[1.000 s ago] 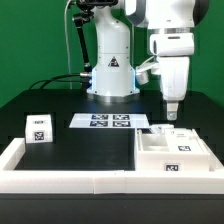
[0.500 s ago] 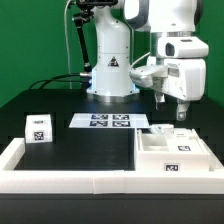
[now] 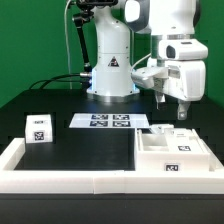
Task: Assemble cabinet
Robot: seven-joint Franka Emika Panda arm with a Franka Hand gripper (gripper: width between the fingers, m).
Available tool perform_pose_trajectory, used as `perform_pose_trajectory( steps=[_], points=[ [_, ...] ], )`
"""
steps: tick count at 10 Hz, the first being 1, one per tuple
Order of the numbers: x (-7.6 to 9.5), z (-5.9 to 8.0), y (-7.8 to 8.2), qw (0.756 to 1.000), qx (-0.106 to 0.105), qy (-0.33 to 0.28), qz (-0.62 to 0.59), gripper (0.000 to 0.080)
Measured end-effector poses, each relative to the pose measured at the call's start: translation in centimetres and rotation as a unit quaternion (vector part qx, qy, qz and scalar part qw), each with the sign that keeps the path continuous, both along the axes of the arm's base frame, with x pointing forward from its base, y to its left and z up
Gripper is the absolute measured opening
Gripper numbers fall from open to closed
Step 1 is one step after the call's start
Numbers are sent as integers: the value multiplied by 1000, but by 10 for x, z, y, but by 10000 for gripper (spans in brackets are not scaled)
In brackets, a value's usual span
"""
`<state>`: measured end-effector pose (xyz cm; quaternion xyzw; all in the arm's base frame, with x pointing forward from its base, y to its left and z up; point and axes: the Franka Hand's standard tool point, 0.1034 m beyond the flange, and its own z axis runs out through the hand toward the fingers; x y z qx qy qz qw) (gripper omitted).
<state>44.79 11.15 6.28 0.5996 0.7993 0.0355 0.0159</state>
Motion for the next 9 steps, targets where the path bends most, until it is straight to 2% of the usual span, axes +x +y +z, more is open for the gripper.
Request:
perform_pose_trajectory(
  steps=[2,3,9],
  points=[
    [-18,-16,2,1000,9,8,2,797],
    [-24,-25,-2,1000,9,19,-2,797],
    [-39,-54,0,999,16,50,-7,797]
  ],
)
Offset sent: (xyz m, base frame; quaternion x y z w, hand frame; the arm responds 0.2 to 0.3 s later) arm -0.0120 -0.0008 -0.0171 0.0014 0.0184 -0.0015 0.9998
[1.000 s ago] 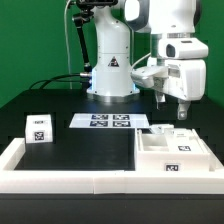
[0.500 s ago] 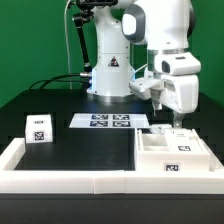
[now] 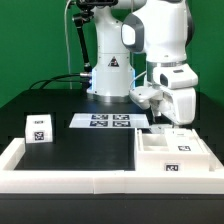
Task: Assemble cabinet
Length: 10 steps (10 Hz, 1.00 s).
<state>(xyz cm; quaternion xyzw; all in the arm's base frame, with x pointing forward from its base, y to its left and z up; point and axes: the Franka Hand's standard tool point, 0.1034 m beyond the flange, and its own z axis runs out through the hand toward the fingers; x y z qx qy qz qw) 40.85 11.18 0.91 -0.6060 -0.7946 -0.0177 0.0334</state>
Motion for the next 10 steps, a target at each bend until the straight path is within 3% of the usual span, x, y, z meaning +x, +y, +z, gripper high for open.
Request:
perform_pose_trajectory(
  steps=[1,2,3,5,6,7,8,10],
  points=[
    [0,0,1,1000,0,0,-3,797],
    [0,0,2,1000,0,0,-3,666],
    [0,0,2,1000,0,0,-4,666],
    [1,1,0,1000,-1,0,-5,391],
    [2,1,-1,1000,-1,0,-6,391],
    [3,1,-2,1000,-1,0,-7,209],
    [2,1,-2,1000,-1,0,-7,80],
    [2,1,-2,1000,-1,0,-7,68]
  ],
)
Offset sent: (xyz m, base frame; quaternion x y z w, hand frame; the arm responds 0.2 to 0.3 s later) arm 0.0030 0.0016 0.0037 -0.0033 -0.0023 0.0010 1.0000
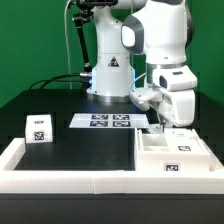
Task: Assemble cabinet
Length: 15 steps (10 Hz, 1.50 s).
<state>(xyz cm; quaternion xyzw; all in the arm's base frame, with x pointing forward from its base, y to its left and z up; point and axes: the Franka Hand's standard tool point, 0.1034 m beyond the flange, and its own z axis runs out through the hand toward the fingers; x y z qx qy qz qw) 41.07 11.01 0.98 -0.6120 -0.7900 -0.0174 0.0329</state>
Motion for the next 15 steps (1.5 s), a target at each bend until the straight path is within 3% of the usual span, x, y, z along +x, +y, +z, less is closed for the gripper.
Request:
perform_pose_trajectory(
  steps=[2,5,9,14,15],
  points=[
    [0,0,-1,1000,0,0,-1,68],
    [13,32,-16,999,-31,3,-39,68],
    [16,56,-39,998,-45,-7,-54,68],
    [15,54,-42,997,-45,-5,-59,68],
    [14,51,-48,993,-47,-1,-106,68]
  ],
)
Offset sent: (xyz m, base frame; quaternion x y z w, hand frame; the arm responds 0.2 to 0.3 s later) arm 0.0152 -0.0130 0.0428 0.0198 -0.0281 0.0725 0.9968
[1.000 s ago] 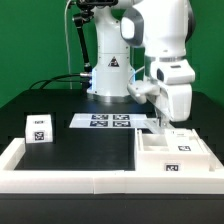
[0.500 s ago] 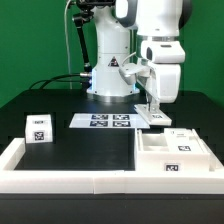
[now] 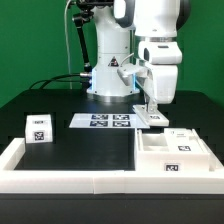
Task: Assemble cabinet
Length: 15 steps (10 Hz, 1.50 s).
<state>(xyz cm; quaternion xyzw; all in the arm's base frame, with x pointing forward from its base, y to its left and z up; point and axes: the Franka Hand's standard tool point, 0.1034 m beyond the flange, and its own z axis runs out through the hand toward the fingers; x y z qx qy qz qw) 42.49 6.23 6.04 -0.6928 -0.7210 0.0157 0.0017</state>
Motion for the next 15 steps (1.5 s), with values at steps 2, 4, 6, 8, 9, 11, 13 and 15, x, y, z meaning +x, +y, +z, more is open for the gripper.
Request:
perform_pose_trajectory(
  steps=[2,4,6,8,9,11,13,15],
  points=[
    [-4,-2,-6,999,-6,9,-44,68],
    [-2,-2,-4,999,-1,-1,-44,68],
    [-2,-3,-4,999,-1,0,-43,68],
    [5,-7,-7,999,4,-3,-35,68],
    [10,-7,-12,1000,4,-2,-28,68],
    [12,-6,-8,999,5,-8,-33,69],
    [12,-6,-5,999,15,-24,-34,69],
    [12,-6,-5,999,15,-26,-34,69]
  ],
)
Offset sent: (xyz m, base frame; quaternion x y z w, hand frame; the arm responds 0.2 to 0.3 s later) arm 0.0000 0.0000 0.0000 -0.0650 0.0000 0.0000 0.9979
